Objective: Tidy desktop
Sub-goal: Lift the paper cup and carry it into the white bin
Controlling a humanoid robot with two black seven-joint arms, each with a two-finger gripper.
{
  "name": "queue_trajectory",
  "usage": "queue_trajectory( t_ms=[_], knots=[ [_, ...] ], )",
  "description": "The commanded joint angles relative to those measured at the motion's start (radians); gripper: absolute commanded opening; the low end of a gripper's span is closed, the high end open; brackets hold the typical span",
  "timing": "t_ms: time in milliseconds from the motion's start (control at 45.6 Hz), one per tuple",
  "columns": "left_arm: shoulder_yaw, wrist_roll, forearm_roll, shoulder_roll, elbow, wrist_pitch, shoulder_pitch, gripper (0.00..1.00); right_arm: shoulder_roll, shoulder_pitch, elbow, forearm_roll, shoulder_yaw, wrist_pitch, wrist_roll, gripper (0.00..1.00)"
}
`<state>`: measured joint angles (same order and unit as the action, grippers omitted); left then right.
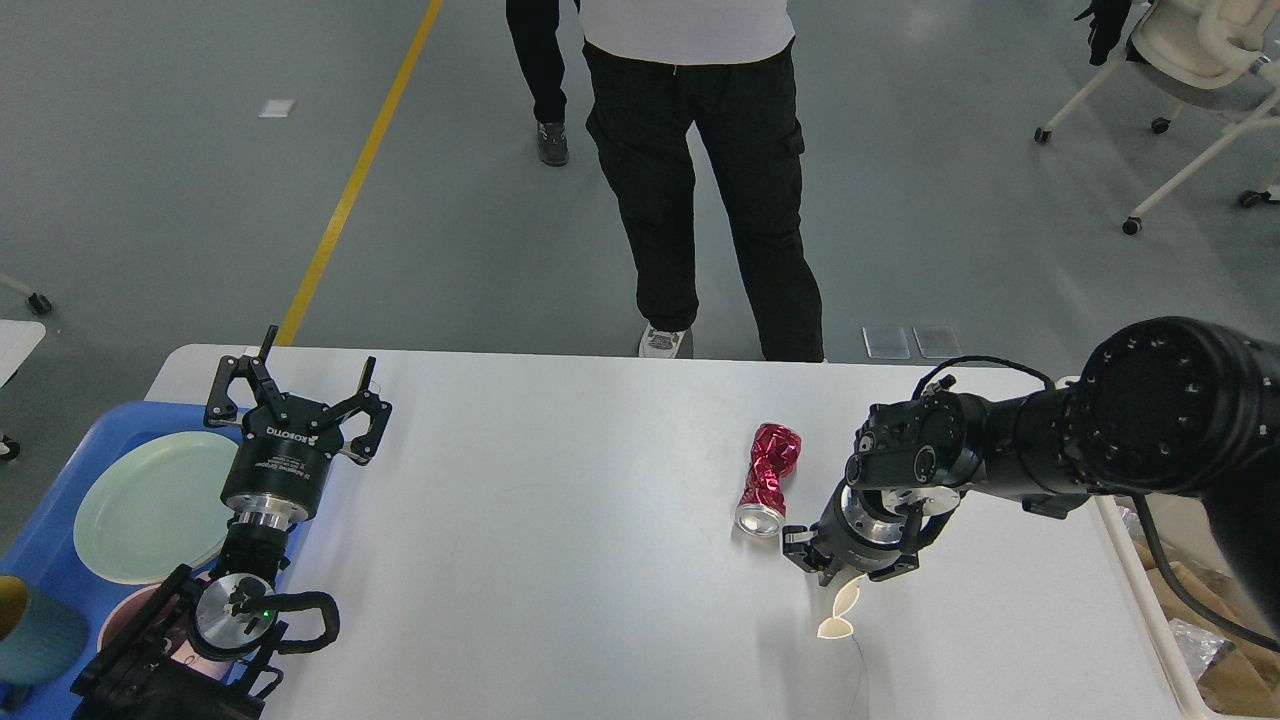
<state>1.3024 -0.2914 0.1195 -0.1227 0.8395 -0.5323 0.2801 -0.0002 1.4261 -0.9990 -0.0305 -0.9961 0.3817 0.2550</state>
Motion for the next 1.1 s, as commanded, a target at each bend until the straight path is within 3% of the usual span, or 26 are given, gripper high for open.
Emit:
queue_trajectory(
  t_ms=[0,241,416,526,701,832,1073],
  knots=[
    [0.0,0.0,0.0,0.0,0.0,0.0,-0.001,0.96,-0.093,0.143,-0.14,-0.048,-0.004,0.017,-0.005,0.0],
    [0.0,0.0,0.0,0.0,0.0,0.0,0.001,0.96,-0.211,0.569,-0.429,-0.143,-0.111,0.091,-0.003,0.0],
    [0.0,0.0,0.0,0.0,0.0,0.002,0.001,0.96,-0.233,0.878,-0.566,-0.206,-0.211,0.209,-0.013,0.0],
    [0.0,0.0,0.0,0.0,0.0,0.002,0.001,0.96,-0.242,0.981,-0.613,-0.215,-0.26,0.252,-0.022,0.0],
    [0.0,0.0,0.0,0.0,0.0,0.002,0.001,0.96,-0.248,0.924,-0.598,-0.215,-0.306,0.226,-0.023,0.0],
    [0.0,0.0,0.0,0.0,0.0,0.0,-0.001,0.96,-0.331,0.788,-0.538,-0.213,-0.395,0.112,-0.023,0.0],
    [0.0,0.0,0.0,0.0,0.0,0.0,-0.001,0.96,-0.556,0.429,-0.187,-0.198,-0.435,0.066,-0.016,0.0]
  ],
)
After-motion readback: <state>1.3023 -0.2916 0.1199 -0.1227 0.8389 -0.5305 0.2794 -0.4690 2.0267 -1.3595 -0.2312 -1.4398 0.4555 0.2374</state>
